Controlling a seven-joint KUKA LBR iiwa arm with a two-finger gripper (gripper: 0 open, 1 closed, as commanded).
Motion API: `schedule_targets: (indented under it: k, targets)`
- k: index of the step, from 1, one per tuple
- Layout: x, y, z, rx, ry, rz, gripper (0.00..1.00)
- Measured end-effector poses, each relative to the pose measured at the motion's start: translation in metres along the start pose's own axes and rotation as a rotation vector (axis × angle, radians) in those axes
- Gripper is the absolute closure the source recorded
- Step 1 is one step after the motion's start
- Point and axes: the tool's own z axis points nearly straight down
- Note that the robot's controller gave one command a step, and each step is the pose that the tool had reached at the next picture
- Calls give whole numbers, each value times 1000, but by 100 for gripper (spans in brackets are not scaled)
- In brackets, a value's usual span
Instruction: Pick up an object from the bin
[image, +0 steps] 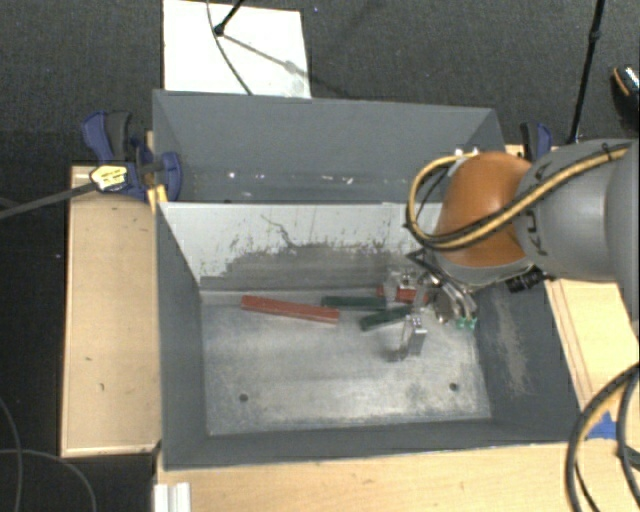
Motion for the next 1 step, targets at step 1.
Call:
schedule_targets:
  k: [1]
  targets:
    - [-3, 87, 2, -4, -8, -128, 0]
